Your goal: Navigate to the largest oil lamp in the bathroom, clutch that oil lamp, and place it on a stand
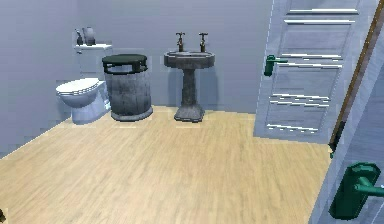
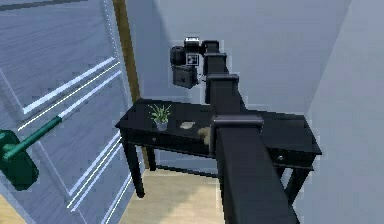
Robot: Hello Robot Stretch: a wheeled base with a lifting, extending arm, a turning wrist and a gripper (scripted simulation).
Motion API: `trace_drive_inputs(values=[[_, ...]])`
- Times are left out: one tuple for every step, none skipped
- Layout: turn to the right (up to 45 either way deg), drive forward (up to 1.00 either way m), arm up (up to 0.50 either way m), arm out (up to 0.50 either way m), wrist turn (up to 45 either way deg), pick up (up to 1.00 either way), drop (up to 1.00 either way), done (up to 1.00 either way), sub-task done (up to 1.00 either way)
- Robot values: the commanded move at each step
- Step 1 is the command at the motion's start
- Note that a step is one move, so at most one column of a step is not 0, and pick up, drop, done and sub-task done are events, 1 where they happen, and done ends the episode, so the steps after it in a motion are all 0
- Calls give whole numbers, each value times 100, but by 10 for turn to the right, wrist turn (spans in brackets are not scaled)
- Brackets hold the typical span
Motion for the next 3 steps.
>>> trace_drive_inputs(values=[[0,0,0,0,-450,0,0,0,0],[0,0,0,0,-450,0,0,0,0],[0,0,0,0,-450,0,0,0,0]])
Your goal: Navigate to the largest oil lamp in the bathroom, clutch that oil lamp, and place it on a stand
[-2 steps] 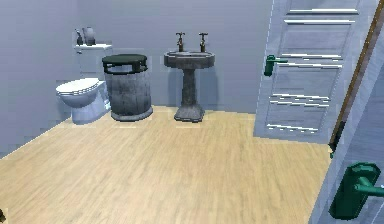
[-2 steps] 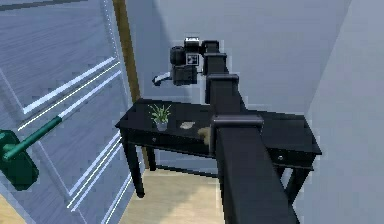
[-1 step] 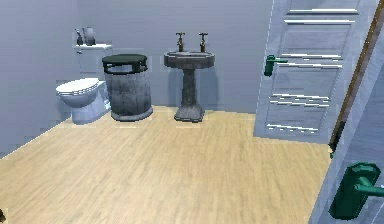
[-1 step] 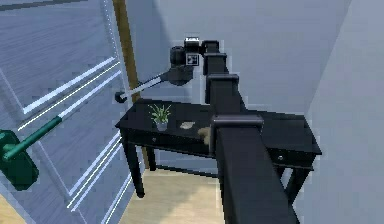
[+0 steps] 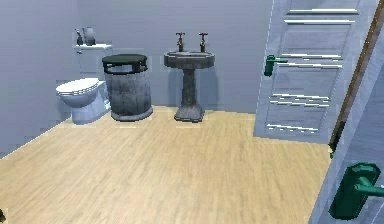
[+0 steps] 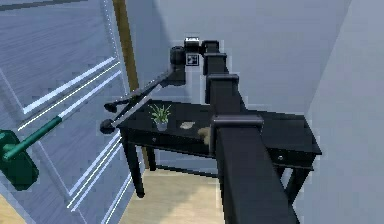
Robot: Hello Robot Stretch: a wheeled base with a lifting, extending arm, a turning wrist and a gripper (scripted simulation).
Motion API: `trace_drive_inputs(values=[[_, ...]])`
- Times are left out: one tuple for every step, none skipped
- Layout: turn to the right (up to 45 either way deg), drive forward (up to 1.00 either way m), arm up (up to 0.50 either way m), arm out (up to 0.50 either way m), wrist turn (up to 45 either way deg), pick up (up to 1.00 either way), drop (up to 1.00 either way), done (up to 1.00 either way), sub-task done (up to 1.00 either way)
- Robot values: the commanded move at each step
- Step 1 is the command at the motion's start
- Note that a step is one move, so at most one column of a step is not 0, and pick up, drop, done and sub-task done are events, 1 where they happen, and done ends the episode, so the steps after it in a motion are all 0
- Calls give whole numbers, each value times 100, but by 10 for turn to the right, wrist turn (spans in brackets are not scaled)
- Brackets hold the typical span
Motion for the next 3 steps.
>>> trace_drive_inputs(values=[[0,0,0,0,-240,0,0,0,0],[0,0,0,-40,0,0,0,0,0],[0,0,0,48,0,0,0,0,0]])
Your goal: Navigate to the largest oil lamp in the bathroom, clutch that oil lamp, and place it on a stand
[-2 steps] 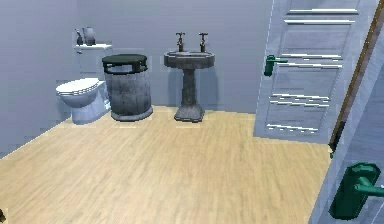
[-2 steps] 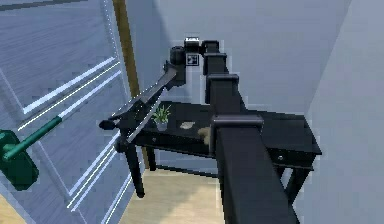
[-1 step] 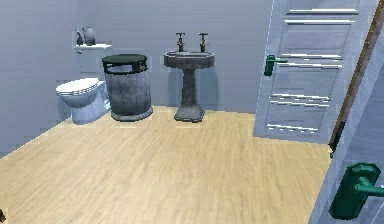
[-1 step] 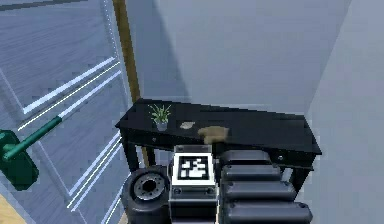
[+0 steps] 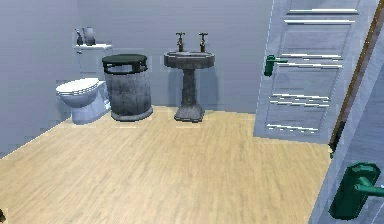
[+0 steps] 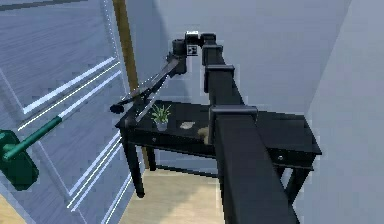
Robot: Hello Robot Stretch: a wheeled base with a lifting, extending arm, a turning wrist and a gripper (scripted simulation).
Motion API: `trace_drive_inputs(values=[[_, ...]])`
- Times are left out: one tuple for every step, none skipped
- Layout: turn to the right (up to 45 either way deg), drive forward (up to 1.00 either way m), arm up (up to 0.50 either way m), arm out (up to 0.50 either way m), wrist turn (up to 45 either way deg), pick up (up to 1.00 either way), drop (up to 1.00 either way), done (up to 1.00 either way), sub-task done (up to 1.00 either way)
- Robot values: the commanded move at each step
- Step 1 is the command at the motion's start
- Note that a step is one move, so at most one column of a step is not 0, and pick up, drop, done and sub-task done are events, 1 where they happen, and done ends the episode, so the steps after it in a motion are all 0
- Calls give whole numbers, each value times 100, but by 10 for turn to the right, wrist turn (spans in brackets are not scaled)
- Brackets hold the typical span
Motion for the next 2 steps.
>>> trace_drive_inputs(values=[[0,0,0,0,450,0,0,0,0],[0,0,0,0,450,0,0,0,0]])
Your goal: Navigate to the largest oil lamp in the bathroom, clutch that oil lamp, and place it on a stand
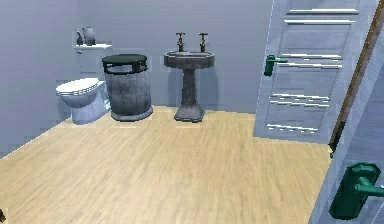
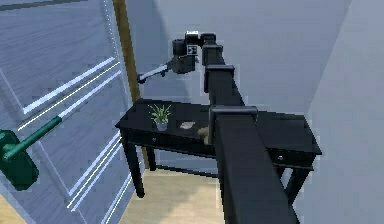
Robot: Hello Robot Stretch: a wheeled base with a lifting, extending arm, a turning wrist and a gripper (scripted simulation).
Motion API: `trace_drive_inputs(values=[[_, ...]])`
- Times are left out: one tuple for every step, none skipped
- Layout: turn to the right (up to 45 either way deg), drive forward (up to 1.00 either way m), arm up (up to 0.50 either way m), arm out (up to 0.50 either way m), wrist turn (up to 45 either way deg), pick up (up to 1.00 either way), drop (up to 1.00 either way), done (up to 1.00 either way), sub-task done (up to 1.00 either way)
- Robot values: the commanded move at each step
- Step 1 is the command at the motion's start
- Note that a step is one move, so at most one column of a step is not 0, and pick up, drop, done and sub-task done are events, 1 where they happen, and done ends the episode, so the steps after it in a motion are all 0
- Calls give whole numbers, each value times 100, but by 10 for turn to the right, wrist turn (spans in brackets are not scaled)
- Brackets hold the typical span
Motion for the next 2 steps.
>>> trace_drive_inputs(values=[[0,0,0,0,450,0,0,0,0],[0,0,0,0,270,0,0,0,0]])
